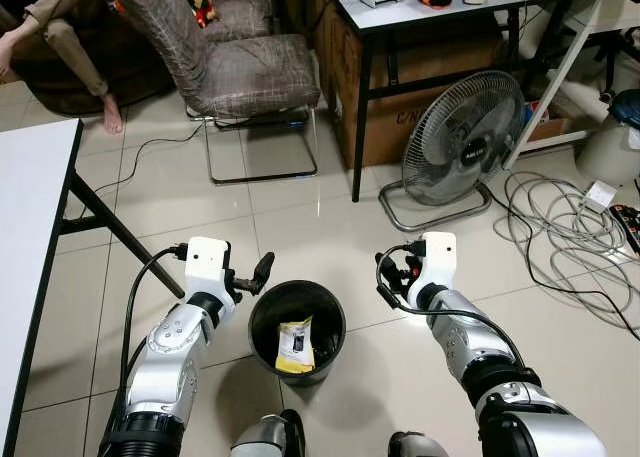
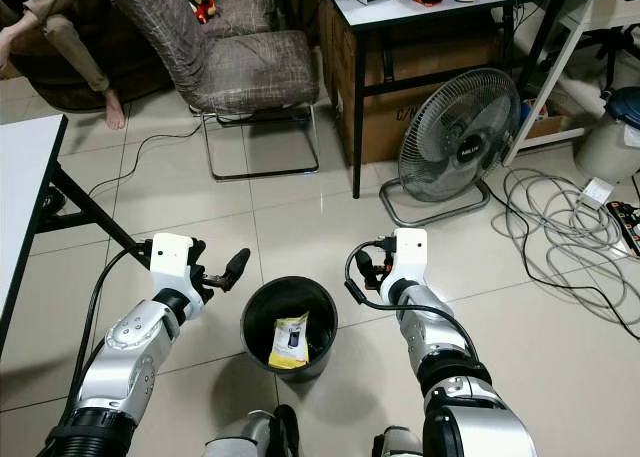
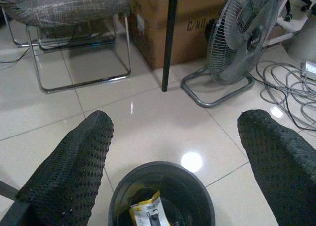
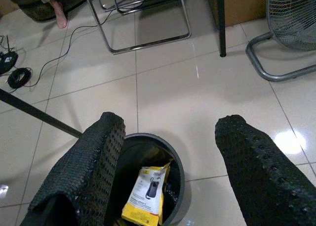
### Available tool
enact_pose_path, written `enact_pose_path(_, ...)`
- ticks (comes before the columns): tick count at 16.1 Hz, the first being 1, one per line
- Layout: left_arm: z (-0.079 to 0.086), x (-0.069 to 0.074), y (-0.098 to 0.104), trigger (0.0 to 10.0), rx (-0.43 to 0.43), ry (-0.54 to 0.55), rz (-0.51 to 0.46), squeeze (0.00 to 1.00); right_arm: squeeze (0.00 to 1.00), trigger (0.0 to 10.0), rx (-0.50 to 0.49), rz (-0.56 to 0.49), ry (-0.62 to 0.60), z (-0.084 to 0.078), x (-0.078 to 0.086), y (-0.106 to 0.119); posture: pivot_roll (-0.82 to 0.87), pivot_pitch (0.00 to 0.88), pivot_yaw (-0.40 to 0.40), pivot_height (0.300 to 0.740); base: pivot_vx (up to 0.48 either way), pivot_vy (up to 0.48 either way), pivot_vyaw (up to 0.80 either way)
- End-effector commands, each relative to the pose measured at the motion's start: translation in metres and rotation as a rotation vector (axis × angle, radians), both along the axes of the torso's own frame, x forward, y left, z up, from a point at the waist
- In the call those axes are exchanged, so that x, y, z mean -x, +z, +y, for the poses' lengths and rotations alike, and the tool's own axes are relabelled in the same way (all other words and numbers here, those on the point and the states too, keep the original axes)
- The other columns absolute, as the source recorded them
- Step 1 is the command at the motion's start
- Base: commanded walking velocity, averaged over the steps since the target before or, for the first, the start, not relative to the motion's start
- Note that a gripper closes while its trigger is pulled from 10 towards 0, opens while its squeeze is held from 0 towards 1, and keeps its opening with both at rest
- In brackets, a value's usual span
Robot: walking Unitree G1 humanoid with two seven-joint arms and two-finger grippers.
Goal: Picking trash to rubbish bin
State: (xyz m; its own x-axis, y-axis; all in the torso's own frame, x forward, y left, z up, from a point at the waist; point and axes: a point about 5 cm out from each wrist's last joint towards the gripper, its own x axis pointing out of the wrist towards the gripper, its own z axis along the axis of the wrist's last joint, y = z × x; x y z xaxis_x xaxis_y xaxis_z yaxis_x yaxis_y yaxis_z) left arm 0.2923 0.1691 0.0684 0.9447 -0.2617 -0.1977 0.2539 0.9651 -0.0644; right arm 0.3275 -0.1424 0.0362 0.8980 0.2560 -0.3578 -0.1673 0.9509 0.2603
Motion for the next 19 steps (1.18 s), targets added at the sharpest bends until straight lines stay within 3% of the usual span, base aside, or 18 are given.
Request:
enact_pose_path(1, 0.0017, 0.0000, -0.0010, 10.0, 0.002, 0.014, 0.006, 0.00, 0.00, 10.0, -0.010, 0.012, -0.011, -0.0010, 0.0031, -0.0029, -0.08, 0.108, 0.089, 0.740, 0.000, 0.000, 0.00)
enact_pose_path(15, 0.0032, -0.0010, -0.0002, 10.0, -0.001, 0.008, 0.012, 0.00, 0.00, 10.0, -0.033, 0.033, -0.033, -0.0020, 0.0055, -0.0055, -0.08, 0.114, 0.102, 0.740, 0.000, 0.000, 0.00)
enact_pose_path(19, 0.0045, 0.0003, -0.0013, 10.0, -0.004, 0.003, 0.021, 0.00, 0.00, 10.0, -0.035, 0.043, -0.039, -0.0021, 0.0069, -0.0074, -0.09, 0.117, 0.121, 0.740, 0.000, 0.000, -0.64)
